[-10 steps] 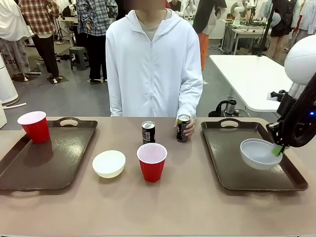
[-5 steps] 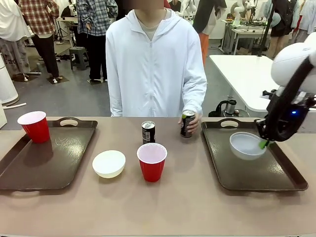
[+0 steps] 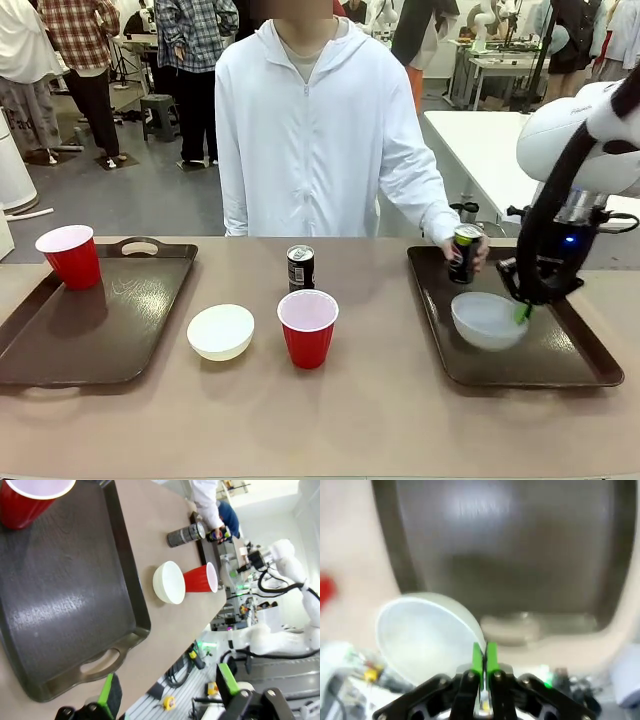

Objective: Prepare tableware on both trays.
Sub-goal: Pick up a Picnic Bowl from the table and place it on a Handle tray.

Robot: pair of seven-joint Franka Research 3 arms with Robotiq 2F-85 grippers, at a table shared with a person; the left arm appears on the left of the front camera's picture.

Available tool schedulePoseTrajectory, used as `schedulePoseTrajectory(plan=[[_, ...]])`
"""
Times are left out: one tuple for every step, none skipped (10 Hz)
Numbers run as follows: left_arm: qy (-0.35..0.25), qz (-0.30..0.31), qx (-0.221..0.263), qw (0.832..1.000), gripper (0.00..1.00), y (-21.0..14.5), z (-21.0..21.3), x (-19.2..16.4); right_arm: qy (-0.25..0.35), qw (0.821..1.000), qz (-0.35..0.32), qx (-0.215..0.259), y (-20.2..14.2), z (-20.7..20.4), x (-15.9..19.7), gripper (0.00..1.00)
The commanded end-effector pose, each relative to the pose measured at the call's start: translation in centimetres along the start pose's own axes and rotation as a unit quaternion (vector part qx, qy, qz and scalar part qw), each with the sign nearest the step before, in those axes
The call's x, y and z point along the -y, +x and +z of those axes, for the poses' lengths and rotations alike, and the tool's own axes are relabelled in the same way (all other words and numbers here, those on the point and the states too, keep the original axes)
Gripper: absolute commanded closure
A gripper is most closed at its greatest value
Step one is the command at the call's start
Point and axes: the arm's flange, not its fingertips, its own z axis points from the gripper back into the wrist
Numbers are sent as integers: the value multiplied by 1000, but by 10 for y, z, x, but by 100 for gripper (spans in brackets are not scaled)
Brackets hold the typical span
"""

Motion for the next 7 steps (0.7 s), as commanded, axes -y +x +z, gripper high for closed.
schedulePoseTrajectory(plan=[[-7,0,5,1000,0,0,3,1,-49,998,3,-29,-68,26,-3,100],[-7,0,5,1000,0,0,3,1,-38,999,-8,-25,-65,26,-1,100],[-7,0,5,1000,0,0,3,1,-34,999,-7,-29,-61,22,-1,100],[-7,0,5,1000,0,0,3,1,-28,999,-9,-31,-57,17,1,100],[-7,0,5,1000,0,0,3,1,-21,999,-11,-23,-55,17,1,100],[-7,0,5,1000,0,0,3,1,-11,1000,-18,0,-47,18,-1,100],[-7,0,5,1000,0,0,3,1,12,999,-18,43,-35,15,-5,100]])
